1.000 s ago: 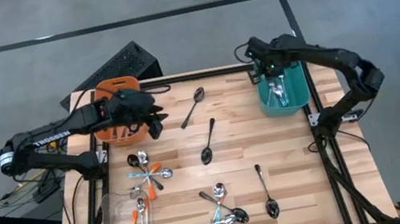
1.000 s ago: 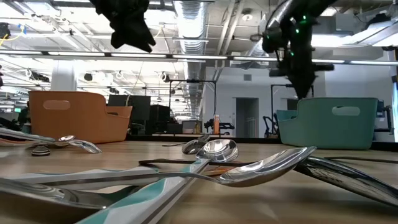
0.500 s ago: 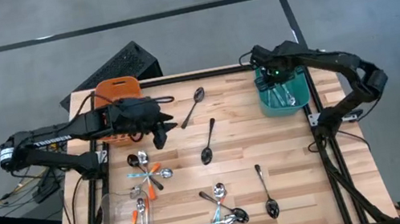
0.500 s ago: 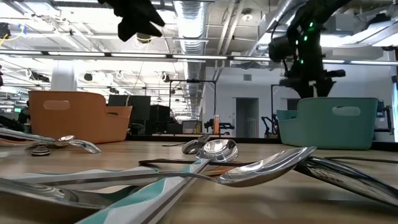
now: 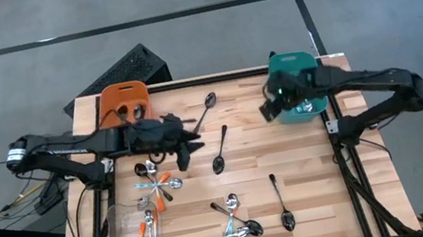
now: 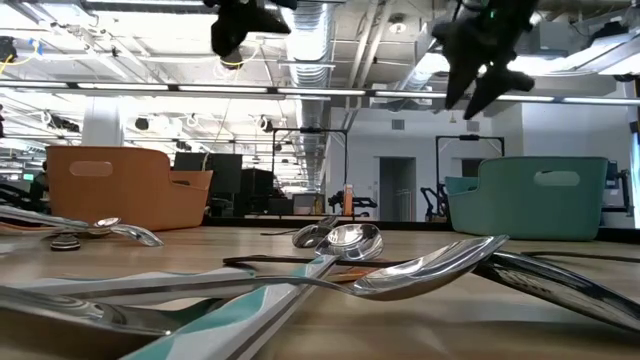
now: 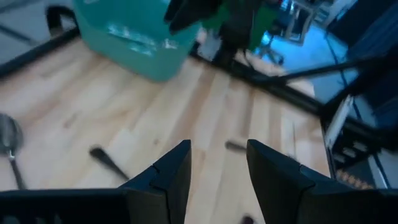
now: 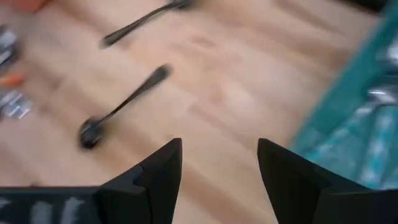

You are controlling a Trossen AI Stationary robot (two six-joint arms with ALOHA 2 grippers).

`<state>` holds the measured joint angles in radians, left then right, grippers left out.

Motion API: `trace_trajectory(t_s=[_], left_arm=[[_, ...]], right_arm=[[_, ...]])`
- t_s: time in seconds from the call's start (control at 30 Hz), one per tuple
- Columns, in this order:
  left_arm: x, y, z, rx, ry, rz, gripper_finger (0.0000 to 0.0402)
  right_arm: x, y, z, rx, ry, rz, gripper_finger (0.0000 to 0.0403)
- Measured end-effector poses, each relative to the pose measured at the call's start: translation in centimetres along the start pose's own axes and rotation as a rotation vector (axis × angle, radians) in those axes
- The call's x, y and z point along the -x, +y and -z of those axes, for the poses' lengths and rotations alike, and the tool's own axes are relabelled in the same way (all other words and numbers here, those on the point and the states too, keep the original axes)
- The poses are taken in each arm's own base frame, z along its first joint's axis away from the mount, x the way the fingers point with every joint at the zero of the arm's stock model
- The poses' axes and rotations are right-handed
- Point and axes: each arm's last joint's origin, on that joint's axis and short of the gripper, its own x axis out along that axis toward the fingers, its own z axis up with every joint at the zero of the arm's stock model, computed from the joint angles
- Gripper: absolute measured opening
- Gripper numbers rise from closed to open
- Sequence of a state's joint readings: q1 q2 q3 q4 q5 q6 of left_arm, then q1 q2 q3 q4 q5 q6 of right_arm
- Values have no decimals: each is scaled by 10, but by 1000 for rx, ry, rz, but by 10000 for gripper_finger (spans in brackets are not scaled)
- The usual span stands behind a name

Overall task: Sort silverware by color (type)
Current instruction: Put the black spoon into the orange bin

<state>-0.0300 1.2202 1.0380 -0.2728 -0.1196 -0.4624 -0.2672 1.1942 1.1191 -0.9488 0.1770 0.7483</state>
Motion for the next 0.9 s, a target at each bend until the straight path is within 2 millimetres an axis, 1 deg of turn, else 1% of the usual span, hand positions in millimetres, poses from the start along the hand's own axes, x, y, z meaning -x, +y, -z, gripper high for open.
trace_trajectory(t_s=[0.07,0.13,0.23,0.3,0.43,0.63,0.9], left_arm=[[-6,-7,6,16,18,20,143],[-8,-14,9,40,22,45,143],[-13,-22,13,89,26,63,143],[-14,-26,20,125,52,46,143],[-13,-38,25,190,42,51,143],[-3,-61,38,235,-20,13,143],[11,-86,57,286,-64,-8,143]], right_arm=[[1,16,12,60,19,-60,230],[1,32,24,115,49,-115,230],[-3,54,45,119,112,-160,230],[-7,65,60,115,160,-162,230],[-16,86,90,130,235,-140,230],[-30,107,135,160,320,-78,230],[-38,121,191,106,441,7,230]])
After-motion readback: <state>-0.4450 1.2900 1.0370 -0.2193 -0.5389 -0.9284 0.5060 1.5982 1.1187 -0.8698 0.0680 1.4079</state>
